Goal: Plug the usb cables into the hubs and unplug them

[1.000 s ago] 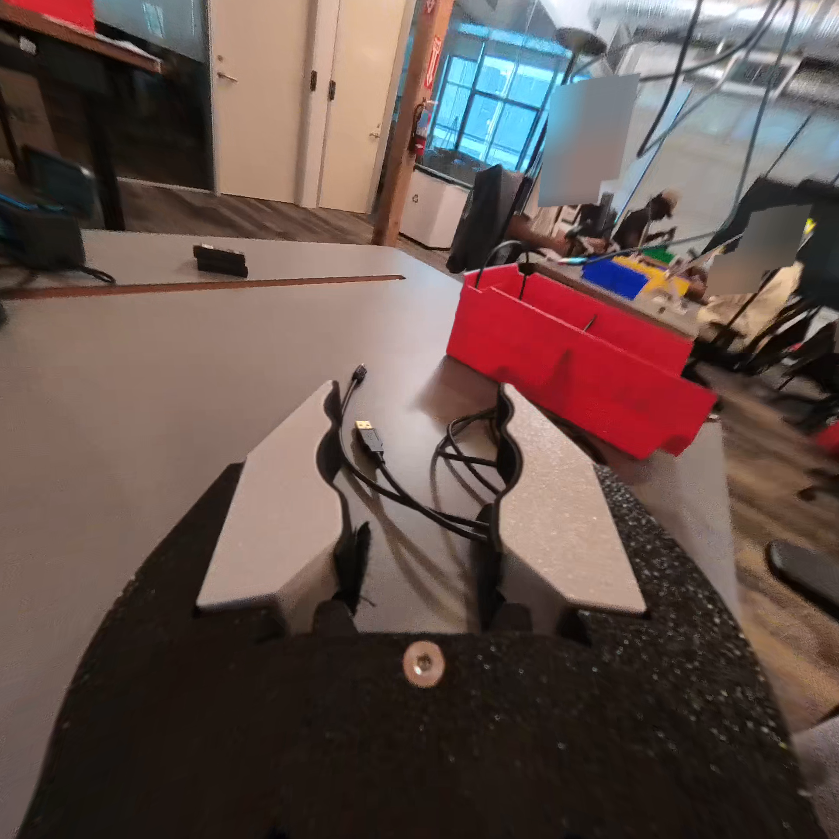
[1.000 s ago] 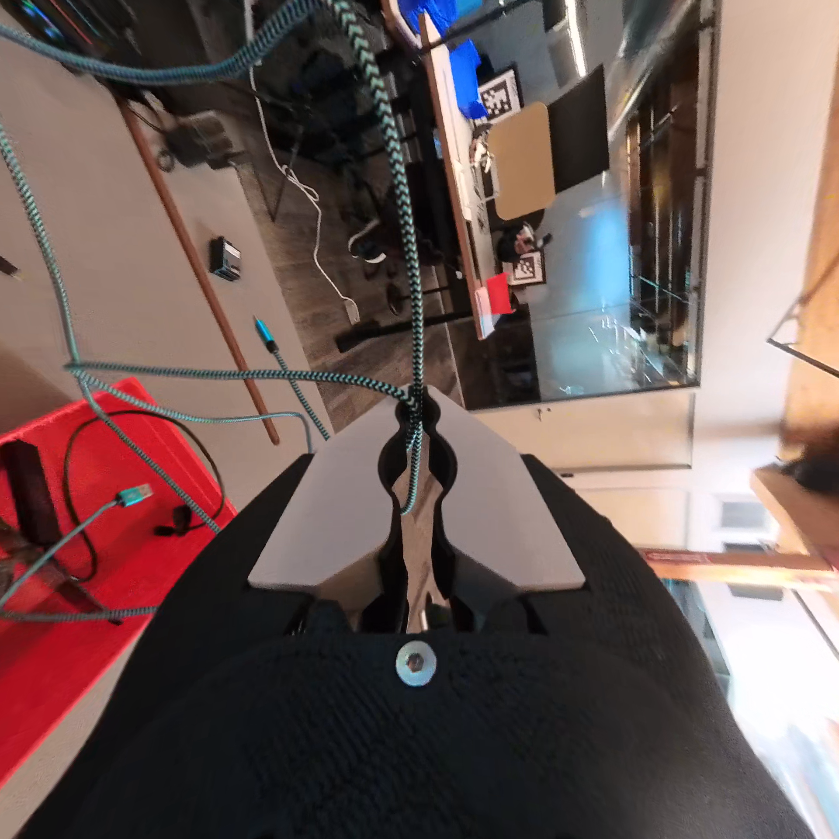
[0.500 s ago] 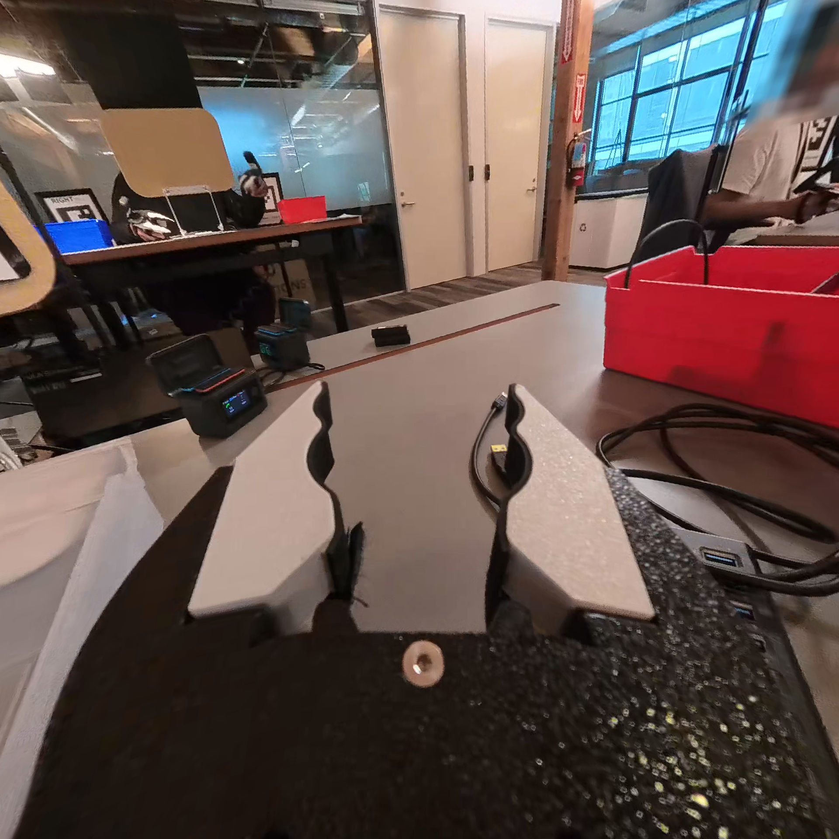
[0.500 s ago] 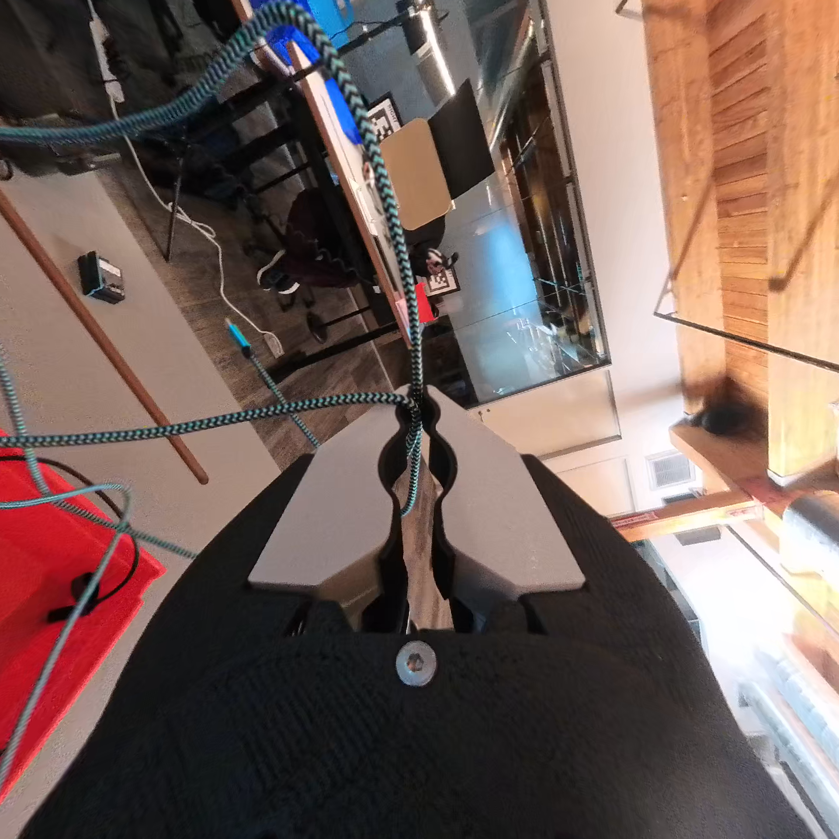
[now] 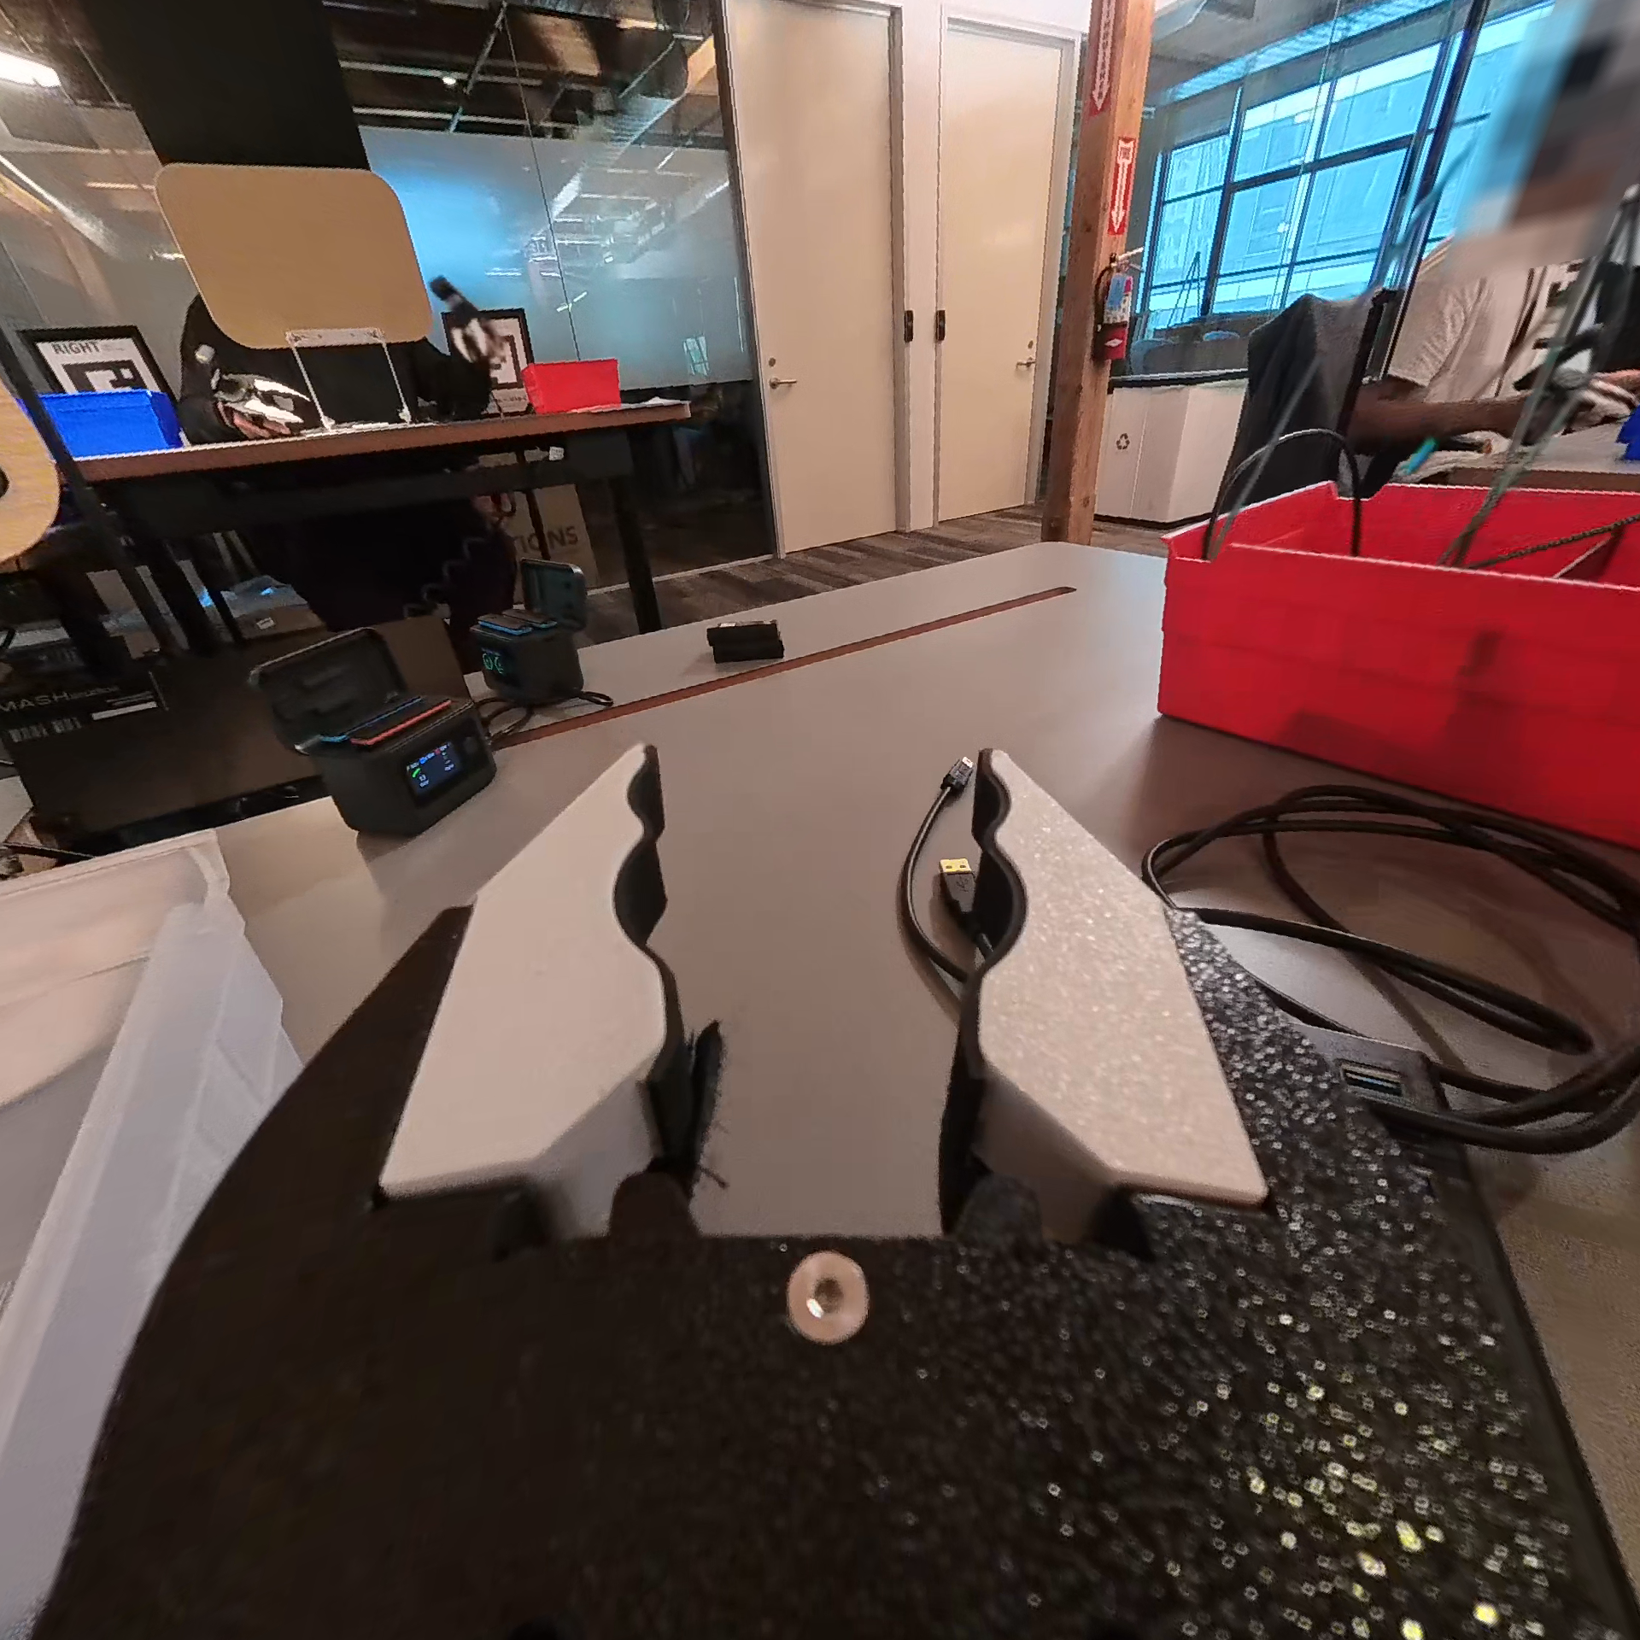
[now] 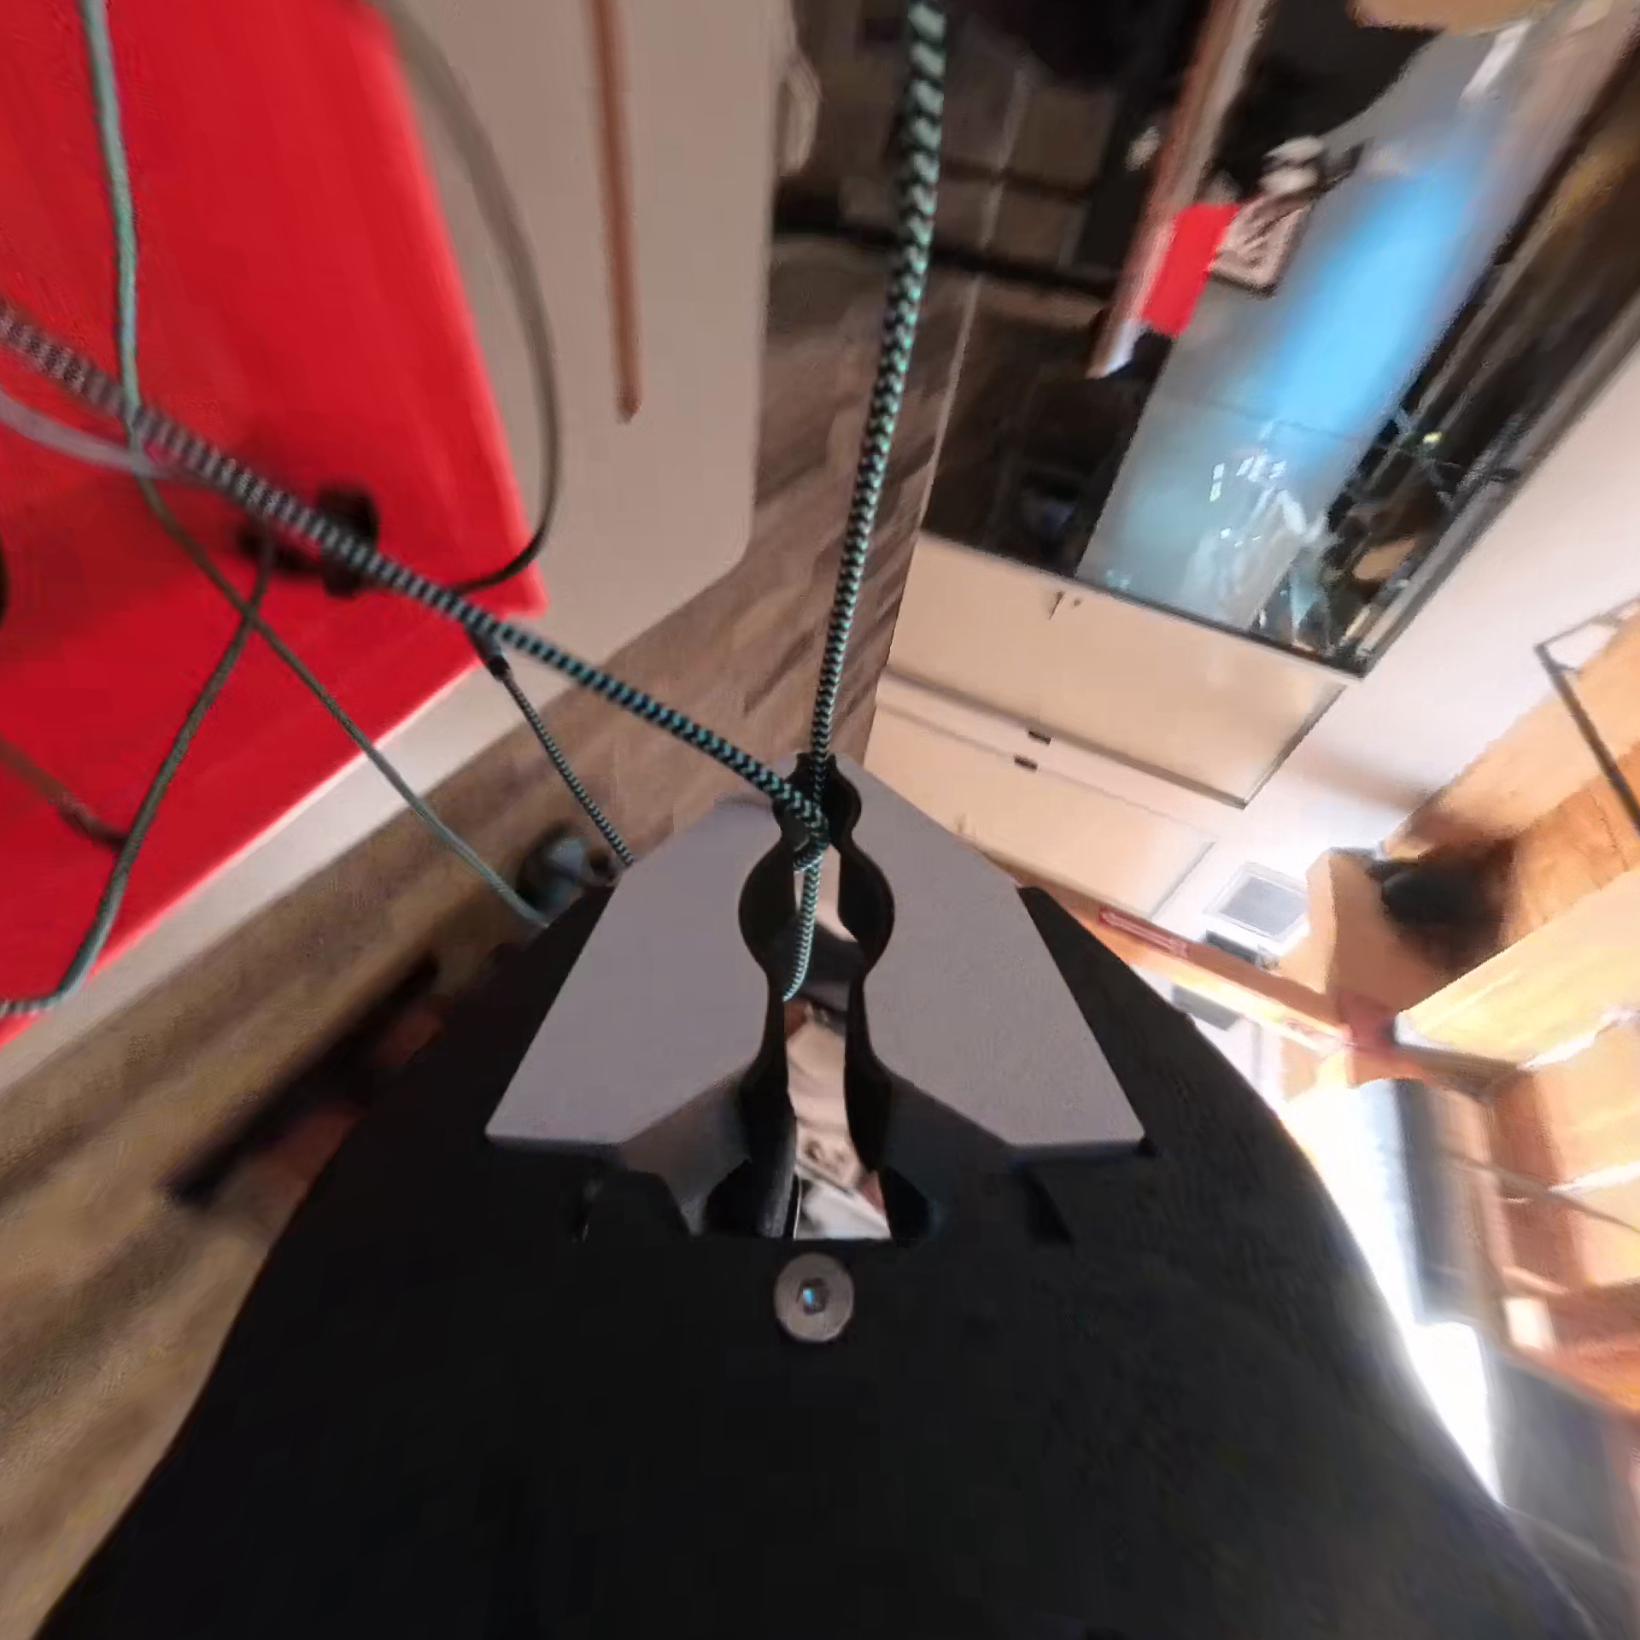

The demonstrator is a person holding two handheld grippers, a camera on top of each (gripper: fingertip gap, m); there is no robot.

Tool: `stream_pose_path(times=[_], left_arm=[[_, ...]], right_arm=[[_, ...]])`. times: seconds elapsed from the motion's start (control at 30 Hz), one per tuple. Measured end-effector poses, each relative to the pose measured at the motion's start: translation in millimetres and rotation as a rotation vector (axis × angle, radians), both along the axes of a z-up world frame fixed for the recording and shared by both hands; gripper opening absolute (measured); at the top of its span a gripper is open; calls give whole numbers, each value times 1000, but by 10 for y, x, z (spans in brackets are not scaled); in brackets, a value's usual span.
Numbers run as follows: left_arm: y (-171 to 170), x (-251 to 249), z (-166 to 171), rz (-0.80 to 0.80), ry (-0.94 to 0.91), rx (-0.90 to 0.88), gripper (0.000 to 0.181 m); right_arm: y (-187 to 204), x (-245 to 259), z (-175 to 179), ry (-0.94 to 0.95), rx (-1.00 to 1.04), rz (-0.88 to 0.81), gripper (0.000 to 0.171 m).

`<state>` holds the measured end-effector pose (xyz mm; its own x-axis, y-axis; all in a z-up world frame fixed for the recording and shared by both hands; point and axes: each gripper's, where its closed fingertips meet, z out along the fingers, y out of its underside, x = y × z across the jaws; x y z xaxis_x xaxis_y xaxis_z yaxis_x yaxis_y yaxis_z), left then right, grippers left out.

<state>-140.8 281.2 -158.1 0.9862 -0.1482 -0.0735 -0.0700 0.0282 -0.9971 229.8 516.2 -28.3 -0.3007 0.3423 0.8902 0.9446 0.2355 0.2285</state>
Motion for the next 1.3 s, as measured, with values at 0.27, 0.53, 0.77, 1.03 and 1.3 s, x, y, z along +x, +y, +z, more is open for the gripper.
stream_pose_path(times=[0.27,0.53,0.77,1.03,1.3], left_arm=[[6,13,-15,-6,-8,-11,66],[14,-3,-43,-18,-46,-27,63],[6,-15,-48,-23,-75,-33,63],[1,-39,-22,-25,-118,-31,63],[2,-71,-63,-26,-149,-48,62]], right_arm=[[-124,-367,-1244,-96,-368,14,0],[-255,-524,-2061,236,-910,-323,0],[-471,-69,-1208,366,-780,-400,92],[-1684,411,-1333,-83,-777,-32,67],[-1449,700,-1894,-565,-439,154,3]])
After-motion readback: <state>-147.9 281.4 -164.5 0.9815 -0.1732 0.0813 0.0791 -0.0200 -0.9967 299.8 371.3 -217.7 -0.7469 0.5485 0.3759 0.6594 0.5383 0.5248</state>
